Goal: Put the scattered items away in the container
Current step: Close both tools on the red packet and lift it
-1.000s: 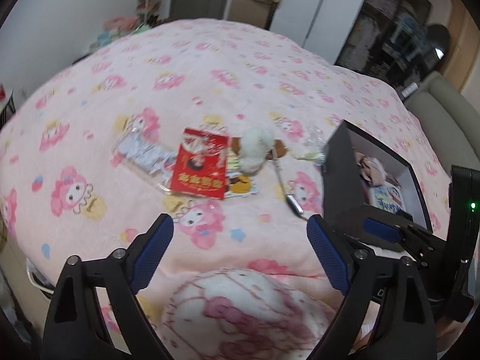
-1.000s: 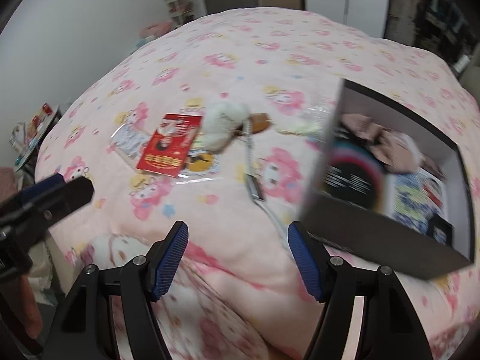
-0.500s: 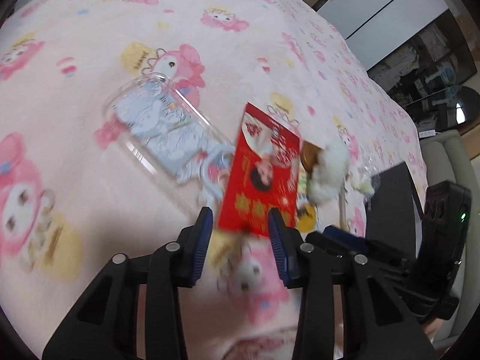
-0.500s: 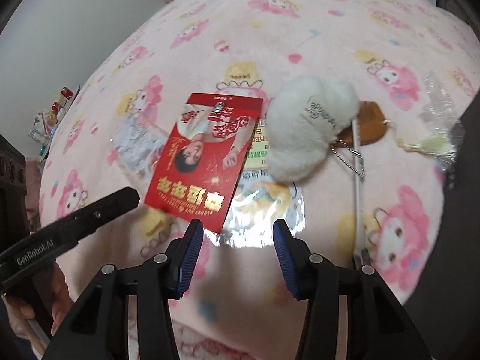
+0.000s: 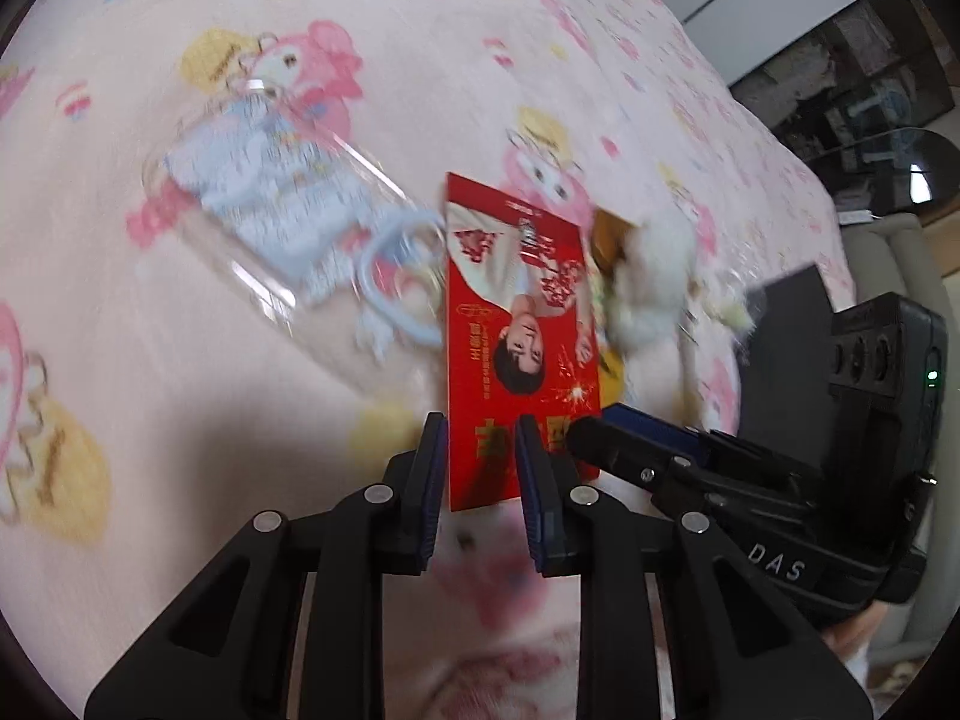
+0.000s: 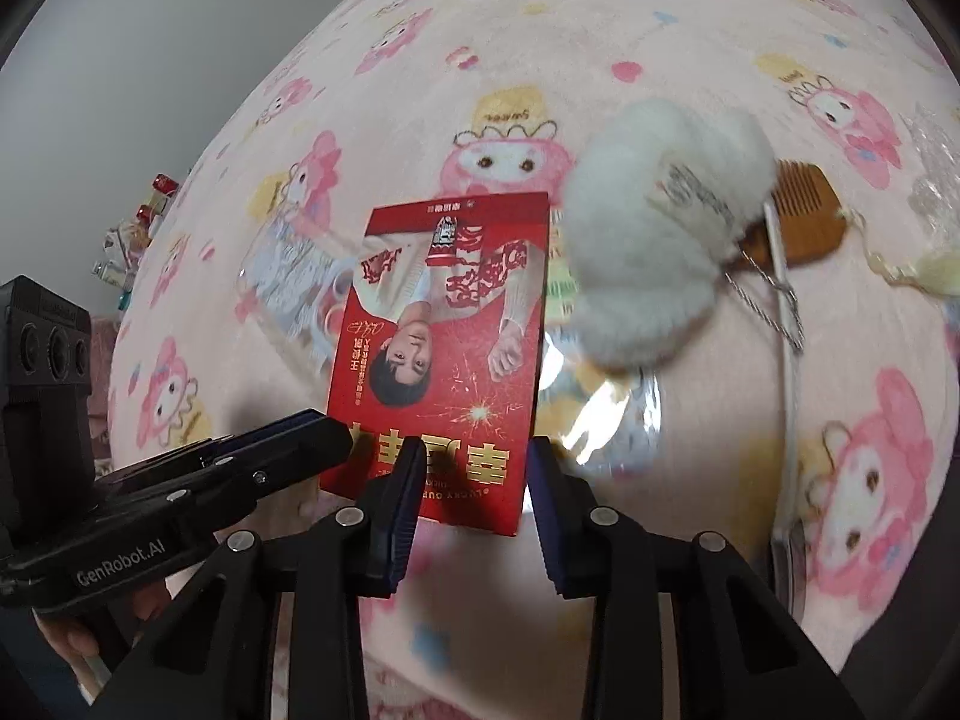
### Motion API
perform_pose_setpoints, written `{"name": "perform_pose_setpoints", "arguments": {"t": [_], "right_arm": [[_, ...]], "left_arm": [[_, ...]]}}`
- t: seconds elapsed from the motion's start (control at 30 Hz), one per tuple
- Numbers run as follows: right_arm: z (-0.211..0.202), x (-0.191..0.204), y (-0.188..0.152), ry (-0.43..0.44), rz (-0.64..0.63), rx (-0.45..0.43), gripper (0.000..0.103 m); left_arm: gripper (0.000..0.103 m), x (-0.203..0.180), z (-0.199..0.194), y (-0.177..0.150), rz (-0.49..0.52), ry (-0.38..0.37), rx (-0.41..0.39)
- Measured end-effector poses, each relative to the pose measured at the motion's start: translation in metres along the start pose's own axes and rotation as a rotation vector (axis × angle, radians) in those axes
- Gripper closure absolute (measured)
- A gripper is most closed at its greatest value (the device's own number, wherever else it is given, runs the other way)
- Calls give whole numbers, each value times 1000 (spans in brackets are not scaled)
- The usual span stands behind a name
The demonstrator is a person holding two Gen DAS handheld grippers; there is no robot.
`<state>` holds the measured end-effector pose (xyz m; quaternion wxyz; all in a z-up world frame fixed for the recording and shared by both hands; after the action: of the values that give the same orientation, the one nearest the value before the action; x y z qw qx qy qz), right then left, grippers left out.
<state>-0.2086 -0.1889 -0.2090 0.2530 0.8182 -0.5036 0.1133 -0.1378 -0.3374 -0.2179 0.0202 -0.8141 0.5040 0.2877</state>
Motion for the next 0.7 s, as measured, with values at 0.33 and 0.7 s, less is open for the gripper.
{"name": "perform_pose_setpoints", "arguments": {"t": [0.33, 0.7], "right_arm": [[24, -24, -11, 59, 84, 52, 72], [-81, -2, -35, 28, 6, -123, 80]], "left_arm": [[79, 12, 19, 8, -73, -29, 30], [83, -63, -60, -21, 85, -46, -95]]}}
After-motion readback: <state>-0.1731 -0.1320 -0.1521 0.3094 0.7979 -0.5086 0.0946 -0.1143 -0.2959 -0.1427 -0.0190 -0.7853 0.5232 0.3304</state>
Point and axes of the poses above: each gripper's, at about its wrist camera, not at the fingertips, and z roughly the way its jaws point, x to its left, y to its top, the point moved 2 cm from there along z, roughly the way its jaws point, and after that the axes turned 2 degrees about -x, right-handed, at the moved point
